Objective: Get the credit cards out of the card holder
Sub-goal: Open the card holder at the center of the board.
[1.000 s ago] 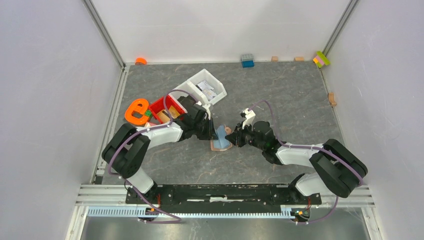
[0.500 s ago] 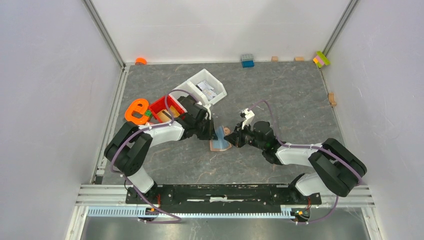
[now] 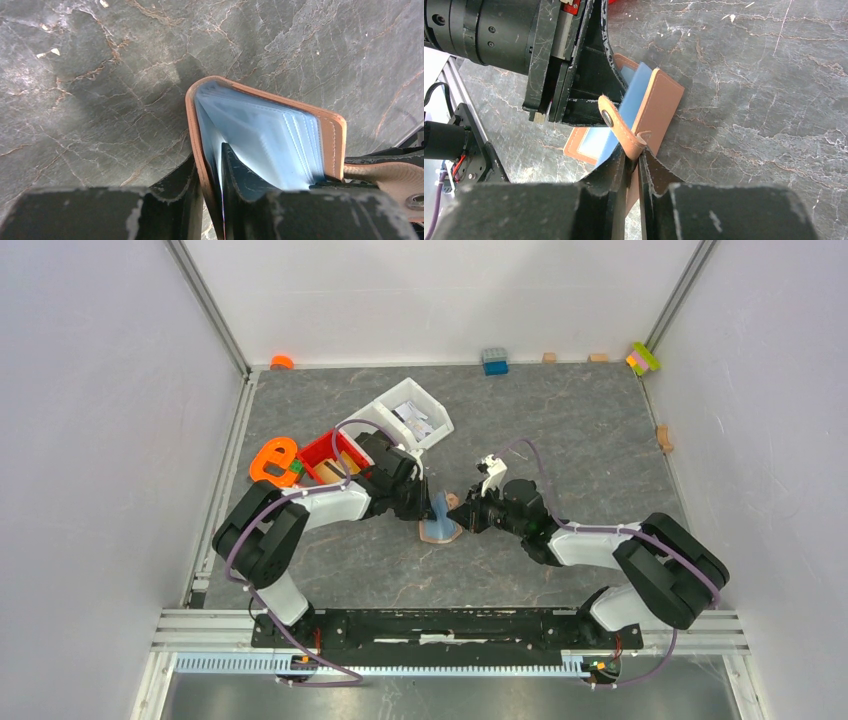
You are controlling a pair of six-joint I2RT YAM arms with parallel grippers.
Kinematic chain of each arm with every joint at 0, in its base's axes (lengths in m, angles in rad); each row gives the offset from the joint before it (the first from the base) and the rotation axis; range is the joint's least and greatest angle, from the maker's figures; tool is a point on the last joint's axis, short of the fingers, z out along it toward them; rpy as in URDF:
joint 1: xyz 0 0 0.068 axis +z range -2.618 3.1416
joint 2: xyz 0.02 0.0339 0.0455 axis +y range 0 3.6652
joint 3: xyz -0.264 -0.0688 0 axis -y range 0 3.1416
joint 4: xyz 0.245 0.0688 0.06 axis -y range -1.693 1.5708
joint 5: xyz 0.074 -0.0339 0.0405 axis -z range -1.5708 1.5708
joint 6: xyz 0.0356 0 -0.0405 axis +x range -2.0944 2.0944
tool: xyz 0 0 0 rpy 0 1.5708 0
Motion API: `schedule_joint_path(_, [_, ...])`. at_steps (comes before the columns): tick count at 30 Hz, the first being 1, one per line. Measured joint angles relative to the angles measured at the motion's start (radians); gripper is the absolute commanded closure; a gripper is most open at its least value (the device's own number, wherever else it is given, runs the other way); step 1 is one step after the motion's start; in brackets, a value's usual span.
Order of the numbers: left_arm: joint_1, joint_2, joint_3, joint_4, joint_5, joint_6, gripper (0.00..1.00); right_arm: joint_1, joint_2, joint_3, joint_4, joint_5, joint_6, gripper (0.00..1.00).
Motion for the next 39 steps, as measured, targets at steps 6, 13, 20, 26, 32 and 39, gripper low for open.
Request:
schedule_joint_path(6, [0.0,0.0,0.0,0.0,0.0,0.0,0.72,0.0,0.0,0.0,0.002,-0.008,0.001,0.95])
schedule_joint_path(13, [0.0,0.0,0.0,0.0,0.001,0.0,0.72,0.0,0.007,-0.002,0.022,-0.034,0.003,0.96])
schedule_joint_path(20, [0.0,0.0,0.0,-0.001,0.003,0.0,0.51,-0.001,0.01,-0.004,0.024,-0.021,0.005,1.0])
schedule_joint_path(26, [0.003,-0.018,-0.002,0.001,0.006,0.001,0.28,-0.008,-0.005,-0.002,-0.011,0.04,0.011,1.0])
schedule_joint_path(32, [0.003,-0.052,-0.026,0.027,0.021,0.0,0.13,-0.011,-0.024,-0.003,-0.041,0.075,0.012,1.0])
schedule_joint_path(39, [0.003,-0.13,-0.08,0.11,0.053,-0.002,0.0,-0.016,-0.03,-0.01,-0.042,0.078,0.018,1.0])
